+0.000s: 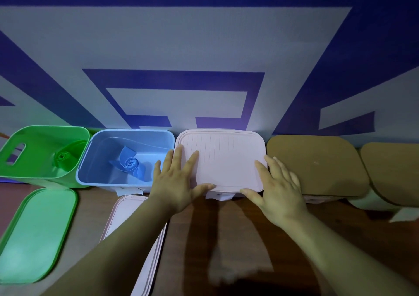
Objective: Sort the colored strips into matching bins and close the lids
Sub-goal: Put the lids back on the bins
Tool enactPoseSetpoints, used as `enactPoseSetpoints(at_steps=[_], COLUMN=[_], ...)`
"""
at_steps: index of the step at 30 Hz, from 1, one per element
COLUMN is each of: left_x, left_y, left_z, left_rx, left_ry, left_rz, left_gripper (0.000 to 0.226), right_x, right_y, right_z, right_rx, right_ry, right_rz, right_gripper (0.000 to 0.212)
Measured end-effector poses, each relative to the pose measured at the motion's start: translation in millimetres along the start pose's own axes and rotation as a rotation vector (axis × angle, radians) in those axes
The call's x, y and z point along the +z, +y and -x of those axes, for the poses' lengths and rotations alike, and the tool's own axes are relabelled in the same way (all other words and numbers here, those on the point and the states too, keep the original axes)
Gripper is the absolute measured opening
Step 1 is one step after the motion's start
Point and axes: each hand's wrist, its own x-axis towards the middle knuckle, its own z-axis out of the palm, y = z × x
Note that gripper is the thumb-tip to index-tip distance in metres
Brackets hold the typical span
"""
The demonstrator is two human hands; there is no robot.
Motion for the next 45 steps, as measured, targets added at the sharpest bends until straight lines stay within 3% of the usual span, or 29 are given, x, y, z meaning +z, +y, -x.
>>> enactPoseSetpoints(at_steps=[18,31,45], left_x=[-13.1,-9.5,-2.8], left_y=[-8.2,-10.3,-10.5], left_z=[-26.9,-39.6,-38.9], left_rx=[0.042,0.149,0.136], left_ry=[-0.157,-0.099,-0.067], left_rz=[0.002,-0.117,-0.091], left_gripper=[0.125,0.116,0.109], right_x=[-17.6,-15.8,-13.5], right_y=[-4.8,-10.3,-10.3], right_z=[-54.9,-63.1,-62.3], right_rx=[-0.118,-0.147,-0.144], right_ry=[-0.196,-0.189,-0.199], right_rz=[0.070,0.108,0.126], right_gripper=[0.102,0.100,0.098])
